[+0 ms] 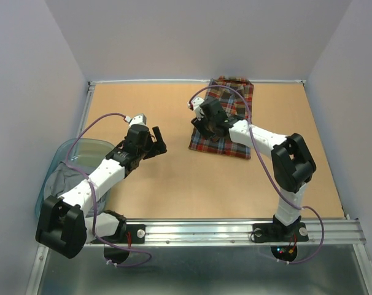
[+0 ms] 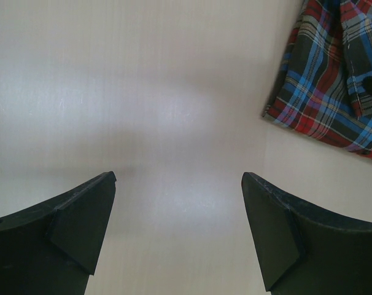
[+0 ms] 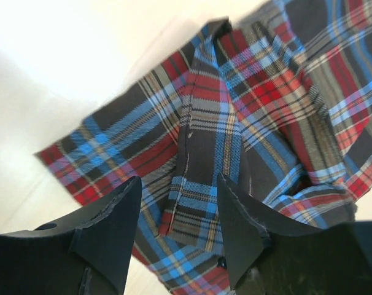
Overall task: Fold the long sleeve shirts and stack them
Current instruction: Fold the shirt
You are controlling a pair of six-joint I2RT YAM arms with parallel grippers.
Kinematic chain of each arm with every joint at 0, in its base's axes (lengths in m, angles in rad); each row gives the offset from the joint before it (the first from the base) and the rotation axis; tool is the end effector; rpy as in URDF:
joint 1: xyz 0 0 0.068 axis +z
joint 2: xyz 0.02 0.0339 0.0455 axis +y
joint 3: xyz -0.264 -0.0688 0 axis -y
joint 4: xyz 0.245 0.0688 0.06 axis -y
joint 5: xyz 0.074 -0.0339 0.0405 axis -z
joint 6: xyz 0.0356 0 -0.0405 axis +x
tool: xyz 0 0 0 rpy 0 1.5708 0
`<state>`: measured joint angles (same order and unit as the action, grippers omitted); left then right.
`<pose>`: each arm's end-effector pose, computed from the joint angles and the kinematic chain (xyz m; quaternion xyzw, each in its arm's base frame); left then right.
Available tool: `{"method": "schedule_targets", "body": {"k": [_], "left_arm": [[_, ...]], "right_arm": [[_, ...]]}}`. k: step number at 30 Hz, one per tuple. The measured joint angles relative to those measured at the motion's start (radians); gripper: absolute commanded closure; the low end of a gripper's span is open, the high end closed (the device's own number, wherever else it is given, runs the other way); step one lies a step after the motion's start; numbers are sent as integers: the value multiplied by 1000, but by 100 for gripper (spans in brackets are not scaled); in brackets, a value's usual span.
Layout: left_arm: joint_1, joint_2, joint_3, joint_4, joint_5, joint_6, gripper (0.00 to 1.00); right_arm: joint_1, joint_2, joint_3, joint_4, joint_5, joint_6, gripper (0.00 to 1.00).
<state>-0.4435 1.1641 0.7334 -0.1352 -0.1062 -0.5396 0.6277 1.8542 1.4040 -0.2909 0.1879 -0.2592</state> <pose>0.2325 -0.1063 0.2495 -0.0676 0.8729 -0.1860 0.4459 0.3446 0.2418 0.2408 -0.3568 0.8392 -0.0109 0.4102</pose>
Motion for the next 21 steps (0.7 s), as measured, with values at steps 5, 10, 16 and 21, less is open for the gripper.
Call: {"method": "schedule_targets", "body": {"k": [5, 10, 16, 21], "left_arm": [[0, 0, 0, 4, 5, 0, 5], [0, 0, 0, 5, 5, 0, 5], [0, 0, 0, 5, 5, 3, 5], [0, 10, 0, 7, 5, 9, 5]], "right_arm": [[-5, 80, 0, -1, 32, -18, 46], [-5, 128, 0, -14, 49, -25, 55], [-4, 156, 0, -14, 108, -37, 72], [-5, 156, 3, -16, 180, -66, 89]]}}
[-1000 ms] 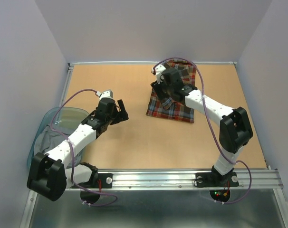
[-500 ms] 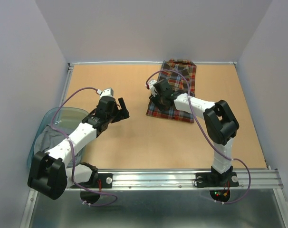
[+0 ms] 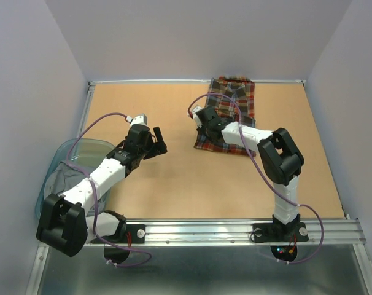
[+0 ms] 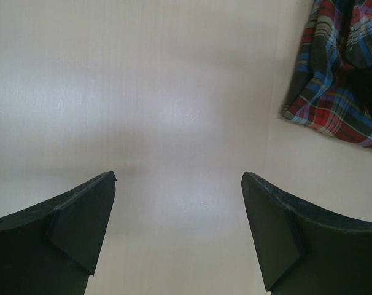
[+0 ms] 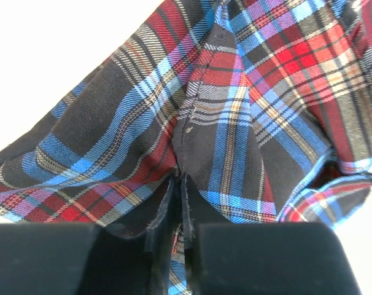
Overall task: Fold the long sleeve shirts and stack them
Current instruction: Fold the shirt
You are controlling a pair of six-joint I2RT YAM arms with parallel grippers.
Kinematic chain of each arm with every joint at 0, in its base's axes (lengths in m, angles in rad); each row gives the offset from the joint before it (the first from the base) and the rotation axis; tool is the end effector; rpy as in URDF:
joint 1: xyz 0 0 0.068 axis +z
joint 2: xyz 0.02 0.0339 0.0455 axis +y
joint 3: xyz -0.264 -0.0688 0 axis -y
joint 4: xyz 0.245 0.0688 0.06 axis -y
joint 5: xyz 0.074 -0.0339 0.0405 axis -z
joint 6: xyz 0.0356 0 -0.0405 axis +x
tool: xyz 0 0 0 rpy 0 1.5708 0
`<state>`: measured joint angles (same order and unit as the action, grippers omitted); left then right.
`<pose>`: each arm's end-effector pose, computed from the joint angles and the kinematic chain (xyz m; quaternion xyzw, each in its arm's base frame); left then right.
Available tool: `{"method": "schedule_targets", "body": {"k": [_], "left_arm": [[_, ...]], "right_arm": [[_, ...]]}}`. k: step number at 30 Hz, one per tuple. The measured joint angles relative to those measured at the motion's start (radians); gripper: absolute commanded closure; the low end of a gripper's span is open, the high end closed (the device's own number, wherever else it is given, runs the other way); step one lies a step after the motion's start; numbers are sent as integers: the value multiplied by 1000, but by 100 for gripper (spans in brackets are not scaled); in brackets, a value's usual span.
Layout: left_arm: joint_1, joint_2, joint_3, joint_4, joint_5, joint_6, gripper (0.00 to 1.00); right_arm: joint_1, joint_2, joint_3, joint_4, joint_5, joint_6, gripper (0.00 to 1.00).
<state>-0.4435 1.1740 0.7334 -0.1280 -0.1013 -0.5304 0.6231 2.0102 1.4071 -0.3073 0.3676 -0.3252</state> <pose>0.2340 -0.1072 0.2479 -0.0623 0.8740 -0.1853 0.4448 0.3598 0.2428 0.1782 -0.3719 0.8545 -0.1237 0.3409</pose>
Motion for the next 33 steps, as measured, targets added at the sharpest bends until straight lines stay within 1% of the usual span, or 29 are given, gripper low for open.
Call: {"method": "schedule_targets", "body": {"k": [6, 9, 10, 13, 16, 22, 30, 33], "left_arm": [[0, 16, 0, 3, 0, 6, 5], [0, 16, 0, 5, 0, 7, 5], [0, 16, 0, 5, 0, 7, 5], [0, 16, 0, 5, 0, 8, 5], [0, 16, 0, 4, 0, 9, 5], [0, 16, 0, 4, 0, 9, 5], [0, 18, 0, 5, 18, 10, 5], [0, 42, 8, 13, 34, 10, 5]], "right_arm": [[0, 6, 42, -8, 66, -52, 90], [0, 11, 80, -14, 93, -78, 87], [-1, 13, 94, -16, 100, -87, 82], [-3, 22, 144, -21, 117, -108, 73], [-12, 24, 175, -16, 130, -132, 67], [-57, 39, 186, -14, 138, -149, 66], [-188, 131, 278, -21, 150, -101, 66], [-214, 137, 326, -22, 168, -51, 60]]}}
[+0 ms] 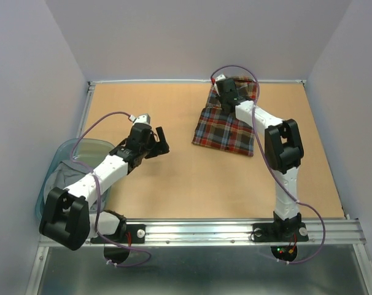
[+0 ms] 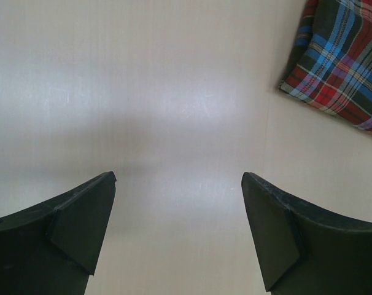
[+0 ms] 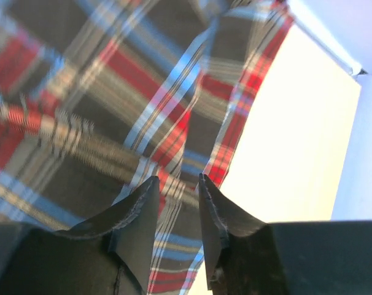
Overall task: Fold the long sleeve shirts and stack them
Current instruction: Fold the shirt
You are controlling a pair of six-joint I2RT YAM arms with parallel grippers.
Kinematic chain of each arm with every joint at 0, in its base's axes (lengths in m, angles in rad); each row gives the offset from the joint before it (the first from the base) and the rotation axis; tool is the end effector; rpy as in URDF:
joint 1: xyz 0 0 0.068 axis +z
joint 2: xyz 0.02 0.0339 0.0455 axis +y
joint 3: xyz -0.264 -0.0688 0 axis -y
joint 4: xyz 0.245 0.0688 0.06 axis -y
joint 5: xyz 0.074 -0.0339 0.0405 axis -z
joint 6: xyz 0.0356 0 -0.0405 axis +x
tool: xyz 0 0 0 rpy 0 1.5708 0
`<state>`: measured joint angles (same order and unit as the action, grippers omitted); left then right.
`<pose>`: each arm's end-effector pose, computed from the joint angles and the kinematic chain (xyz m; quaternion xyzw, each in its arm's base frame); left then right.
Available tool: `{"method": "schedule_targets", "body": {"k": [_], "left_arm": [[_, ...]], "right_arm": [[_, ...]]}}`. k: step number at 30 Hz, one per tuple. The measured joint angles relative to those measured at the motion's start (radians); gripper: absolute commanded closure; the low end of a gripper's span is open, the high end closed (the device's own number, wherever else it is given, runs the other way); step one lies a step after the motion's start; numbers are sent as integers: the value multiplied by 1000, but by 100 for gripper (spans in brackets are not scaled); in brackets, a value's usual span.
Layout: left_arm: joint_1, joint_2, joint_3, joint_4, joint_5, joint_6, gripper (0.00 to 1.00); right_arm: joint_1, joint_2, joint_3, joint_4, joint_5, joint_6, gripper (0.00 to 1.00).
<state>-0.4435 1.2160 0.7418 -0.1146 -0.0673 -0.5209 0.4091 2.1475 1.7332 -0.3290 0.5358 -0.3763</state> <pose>0.2401 -0.1114 0.2417 -0.0500 0.8801 -0.1922 0.4313 0.4562 0.1780 0.2203 -0.2396 0.8565 -0.2360 0.3916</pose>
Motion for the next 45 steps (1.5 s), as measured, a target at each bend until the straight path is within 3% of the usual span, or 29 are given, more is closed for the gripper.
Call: {"method": "schedule_targets", "body": {"k": [7, 15, 21, 24, 26, 27, 30, 31, 34, 40, 45], "left_arm": [[0, 140, 70, 50, 74, -5, 5], [-2, 466, 299, 139, 238, -37, 8], [-21, 669, 472, 179, 334, -63, 19], [-39, 762, 529, 195, 372, -76, 28], [-47, 797, 539, 202, 390, -89, 40], [-50, 803, 541, 212, 402, -92, 49], [-61, 819, 545, 215, 412, -104, 65], [-61, 823, 545, 215, 413, -106, 77], [-66, 828, 524, 222, 412, -114, 87], [-66, 739, 388, 265, 375, -116, 92], [-66, 596, 210, 259, 336, -128, 90]], "right_arm": [[-6, -80, -10, 10, -49, 197, 53], [-126, -426, -341, 43, -362, 603, 39], [-151, -603, -622, 74, -521, 779, 35], [-140, -655, -702, 82, -570, 825, 35], [-137, -685, -741, 89, -601, 848, 35], [-138, -697, -757, 97, -612, 858, 35], [-138, -738, -822, 144, -652, 893, 35], [-138, -745, -837, 154, -661, 901, 35], [-138, -758, -888, 189, -703, 930, 35], [-138, -759, -967, 288, -827, 978, 35], [-138, -760, -1017, 352, -901, 1014, 35]]}}
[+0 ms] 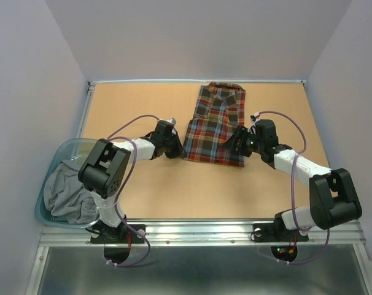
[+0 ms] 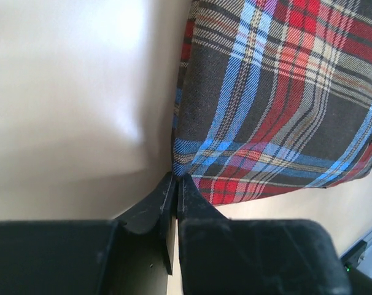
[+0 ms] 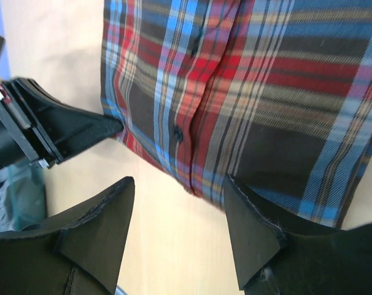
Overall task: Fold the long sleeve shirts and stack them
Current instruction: Fold the shirt
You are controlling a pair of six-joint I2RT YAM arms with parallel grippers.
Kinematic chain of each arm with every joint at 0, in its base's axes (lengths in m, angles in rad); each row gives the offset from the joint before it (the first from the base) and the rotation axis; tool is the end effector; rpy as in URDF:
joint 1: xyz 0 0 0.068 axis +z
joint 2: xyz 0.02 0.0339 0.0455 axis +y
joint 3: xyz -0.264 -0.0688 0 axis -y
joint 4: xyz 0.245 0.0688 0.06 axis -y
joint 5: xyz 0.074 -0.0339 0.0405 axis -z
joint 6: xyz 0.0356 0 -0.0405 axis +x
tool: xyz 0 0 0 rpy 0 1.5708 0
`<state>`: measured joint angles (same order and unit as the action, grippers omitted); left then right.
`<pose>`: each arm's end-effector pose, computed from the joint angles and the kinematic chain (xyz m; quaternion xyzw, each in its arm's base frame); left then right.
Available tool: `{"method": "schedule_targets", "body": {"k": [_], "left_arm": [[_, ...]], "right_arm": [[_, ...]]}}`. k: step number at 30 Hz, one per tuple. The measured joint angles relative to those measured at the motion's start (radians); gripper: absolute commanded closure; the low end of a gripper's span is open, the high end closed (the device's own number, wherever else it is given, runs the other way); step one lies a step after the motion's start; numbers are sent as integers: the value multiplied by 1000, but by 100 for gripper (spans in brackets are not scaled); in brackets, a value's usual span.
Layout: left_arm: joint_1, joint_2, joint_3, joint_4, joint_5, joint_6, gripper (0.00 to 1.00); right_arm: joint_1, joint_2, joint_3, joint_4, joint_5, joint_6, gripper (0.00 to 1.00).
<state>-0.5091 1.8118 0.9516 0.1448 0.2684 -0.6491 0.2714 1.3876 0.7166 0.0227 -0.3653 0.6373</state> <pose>0.3185 -0.1886 0.1523 -0.0077 0.9034 -0.3269 0.2774 0.2727 0.0891 0.2030 0.0807 0.8806 0.3382 0.3219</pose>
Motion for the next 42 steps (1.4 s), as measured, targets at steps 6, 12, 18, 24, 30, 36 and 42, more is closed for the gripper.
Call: {"method": "schedule_targets", "body": {"k": [6, 12, 18, 24, 30, 36, 42], "left_arm": [[0, -151, -151, -13, -24, -24, 37], [0, -345, -167, -117, -83, -9, 27], [-7, -442, -96, -89, -56, 2, 60], [-48, -315, -59, 52, 32, -16, 73], [-59, -129, 18, 109, 58, -35, 83], [-58, 23, 23, 172, 51, -71, 83], [-45, 92, -28, 304, 85, -146, 83]], "right_arm": [[29, -2, -13, 51, -87, 23, 35], [86, -1, -13, 143, -209, 60, 35], [97, 53, -41, 334, -304, 159, 36], [103, 142, -40, 415, -314, 208, 36], [103, 224, -10, 487, -295, 251, 37], [101, 400, -49, 688, -267, 333, 39], [75, 511, -154, 935, -263, 411, 39]]}}
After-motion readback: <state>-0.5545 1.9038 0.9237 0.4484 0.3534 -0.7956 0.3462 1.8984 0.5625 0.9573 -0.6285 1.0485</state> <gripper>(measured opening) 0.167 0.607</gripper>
